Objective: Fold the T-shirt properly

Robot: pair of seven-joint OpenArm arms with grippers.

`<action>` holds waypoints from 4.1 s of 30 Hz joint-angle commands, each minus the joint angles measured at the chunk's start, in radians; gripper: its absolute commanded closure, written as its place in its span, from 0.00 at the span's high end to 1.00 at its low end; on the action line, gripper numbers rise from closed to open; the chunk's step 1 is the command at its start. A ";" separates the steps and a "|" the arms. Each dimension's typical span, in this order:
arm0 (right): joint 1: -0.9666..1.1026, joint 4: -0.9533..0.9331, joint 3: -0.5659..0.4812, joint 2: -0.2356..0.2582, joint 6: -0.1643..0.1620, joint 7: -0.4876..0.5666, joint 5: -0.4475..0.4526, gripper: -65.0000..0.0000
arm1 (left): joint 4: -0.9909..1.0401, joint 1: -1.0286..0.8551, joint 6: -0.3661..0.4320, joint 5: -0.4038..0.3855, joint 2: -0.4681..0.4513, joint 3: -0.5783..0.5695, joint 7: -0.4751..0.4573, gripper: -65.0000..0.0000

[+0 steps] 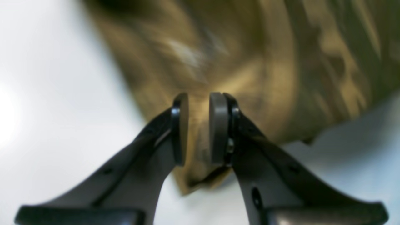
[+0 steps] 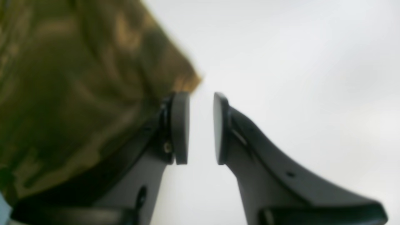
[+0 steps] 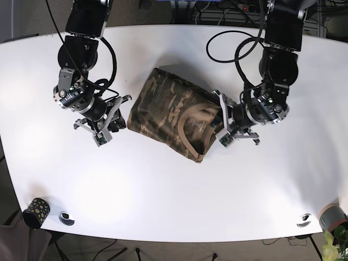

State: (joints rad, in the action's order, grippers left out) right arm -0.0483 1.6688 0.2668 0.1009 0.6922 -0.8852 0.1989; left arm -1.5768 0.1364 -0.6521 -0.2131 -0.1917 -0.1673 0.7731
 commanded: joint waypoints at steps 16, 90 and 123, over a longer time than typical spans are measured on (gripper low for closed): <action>-0.164 -0.236 -0.123 -0.045 0.006 0.076 0.006 0.19 | 0.134 -0.002 0.007 -0.010 0.077 0.053 -0.040 0.17; 0.083 0.052 -0.271 -0.094 0.006 0.021 0.017 0.19 | -0.050 -0.355 0.371 0.152 0.034 0.071 -0.379 0.54; 0.032 0.115 -0.266 -0.096 0.006 0.002 0.006 0.19 | 0.844 -0.116 0.065 0.189 -0.498 0.527 -0.458 0.53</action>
State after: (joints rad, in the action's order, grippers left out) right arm -0.0002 1.7599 -0.0006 0.0055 0.6926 -0.9020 0.1875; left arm -0.7498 0.0372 -0.5880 -0.1074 -0.6708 0.3595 0.2161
